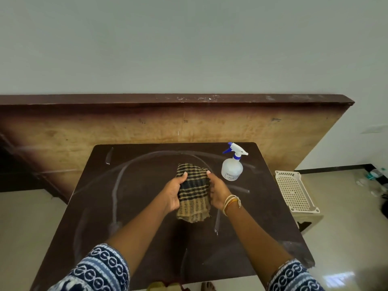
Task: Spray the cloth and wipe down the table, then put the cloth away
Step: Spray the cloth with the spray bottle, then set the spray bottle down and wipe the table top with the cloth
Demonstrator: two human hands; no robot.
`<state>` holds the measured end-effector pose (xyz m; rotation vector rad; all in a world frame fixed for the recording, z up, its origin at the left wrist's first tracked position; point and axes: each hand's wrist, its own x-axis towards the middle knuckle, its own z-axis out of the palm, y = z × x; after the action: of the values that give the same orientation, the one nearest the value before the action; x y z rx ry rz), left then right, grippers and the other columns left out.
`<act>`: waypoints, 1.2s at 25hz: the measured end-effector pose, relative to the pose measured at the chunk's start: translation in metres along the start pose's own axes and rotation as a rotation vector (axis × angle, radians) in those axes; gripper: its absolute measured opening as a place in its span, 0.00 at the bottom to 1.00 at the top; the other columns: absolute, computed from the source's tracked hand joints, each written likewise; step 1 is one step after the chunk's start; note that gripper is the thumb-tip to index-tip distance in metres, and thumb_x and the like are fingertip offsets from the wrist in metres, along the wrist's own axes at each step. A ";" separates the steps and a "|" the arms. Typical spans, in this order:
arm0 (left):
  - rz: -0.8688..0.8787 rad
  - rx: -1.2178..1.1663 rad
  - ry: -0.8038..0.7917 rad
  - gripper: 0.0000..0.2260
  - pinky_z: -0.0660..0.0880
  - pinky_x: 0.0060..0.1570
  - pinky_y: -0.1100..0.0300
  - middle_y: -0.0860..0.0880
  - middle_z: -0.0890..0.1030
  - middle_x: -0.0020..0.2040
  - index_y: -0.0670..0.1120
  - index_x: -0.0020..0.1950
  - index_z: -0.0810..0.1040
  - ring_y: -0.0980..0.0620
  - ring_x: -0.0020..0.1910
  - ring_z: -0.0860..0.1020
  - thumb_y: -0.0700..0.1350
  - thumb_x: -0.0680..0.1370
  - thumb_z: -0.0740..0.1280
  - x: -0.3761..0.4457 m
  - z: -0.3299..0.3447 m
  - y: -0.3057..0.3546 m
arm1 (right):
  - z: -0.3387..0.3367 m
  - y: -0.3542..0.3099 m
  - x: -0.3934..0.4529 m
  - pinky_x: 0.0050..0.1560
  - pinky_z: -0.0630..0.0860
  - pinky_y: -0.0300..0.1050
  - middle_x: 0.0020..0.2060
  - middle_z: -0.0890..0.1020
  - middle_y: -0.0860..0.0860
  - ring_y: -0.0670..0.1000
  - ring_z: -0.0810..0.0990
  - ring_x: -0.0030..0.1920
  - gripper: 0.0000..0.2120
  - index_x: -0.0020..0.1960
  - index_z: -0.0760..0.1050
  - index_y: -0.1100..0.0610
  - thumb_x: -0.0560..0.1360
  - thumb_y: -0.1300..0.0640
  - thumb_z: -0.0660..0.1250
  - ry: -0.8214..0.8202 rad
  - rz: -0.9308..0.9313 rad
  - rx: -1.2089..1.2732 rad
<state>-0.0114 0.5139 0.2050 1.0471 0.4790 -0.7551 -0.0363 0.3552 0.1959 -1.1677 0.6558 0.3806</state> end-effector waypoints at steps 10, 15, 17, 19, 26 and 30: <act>0.061 0.310 0.071 0.12 0.78 0.55 0.45 0.41 0.82 0.53 0.43 0.57 0.76 0.42 0.52 0.82 0.50 0.80 0.65 -0.057 -0.043 -0.027 | 0.025 0.071 -0.057 0.62 0.75 0.59 0.59 0.81 0.61 0.61 0.80 0.60 0.22 0.64 0.76 0.61 0.73 0.52 0.71 -0.230 0.008 -0.026; 0.091 0.317 0.078 0.16 0.78 0.55 0.44 0.41 0.83 0.55 0.43 0.62 0.76 0.42 0.53 0.82 0.51 0.79 0.67 -0.080 -0.060 -0.050 | 0.025 0.083 -0.082 0.67 0.70 0.61 0.60 0.79 0.65 0.63 0.77 0.61 0.19 0.63 0.75 0.65 0.76 0.55 0.67 -0.281 0.073 0.062; 0.149 0.303 0.110 0.17 0.78 0.57 0.43 0.42 0.83 0.55 0.43 0.62 0.77 0.42 0.53 0.82 0.52 0.78 0.68 -0.092 -0.062 -0.058 | 0.033 0.089 -0.094 0.65 0.71 0.61 0.59 0.80 0.64 0.63 0.78 0.60 0.18 0.62 0.76 0.65 0.77 0.53 0.65 -0.278 0.037 0.099; 0.200 0.265 0.156 0.15 0.78 0.57 0.44 0.42 0.83 0.54 0.43 0.58 0.80 0.43 0.52 0.82 0.53 0.78 0.67 -0.103 -0.064 -0.069 | 0.039 0.098 -0.107 0.63 0.73 0.60 0.57 0.81 0.64 0.63 0.79 0.59 0.19 0.61 0.77 0.65 0.77 0.52 0.65 -0.267 0.001 0.135; 0.239 0.263 0.249 0.11 0.80 0.51 0.47 0.41 0.85 0.48 0.43 0.49 0.82 0.43 0.47 0.83 0.51 0.78 0.67 -0.131 -0.112 -0.084 | 0.073 0.124 -0.114 0.68 0.67 0.65 0.63 0.77 0.66 0.65 0.76 0.64 0.26 0.66 0.72 0.67 0.78 0.48 0.64 -0.274 0.033 0.302; 0.235 0.303 0.268 0.11 0.77 0.51 0.51 0.42 0.83 0.45 0.42 0.47 0.81 0.44 0.45 0.81 0.49 0.80 0.65 -0.128 -0.151 -0.072 | 0.101 0.134 -0.095 0.63 0.72 0.64 0.59 0.79 0.66 0.65 0.79 0.60 0.24 0.64 0.74 0.68 0.79 0.49 0.63 -0.189 0.041 0.335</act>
<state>-0.1507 0.6706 0.1826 1.4714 0.4668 -0.4875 -0.1601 0.5031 0.1857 -0.7906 0.5540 0.3934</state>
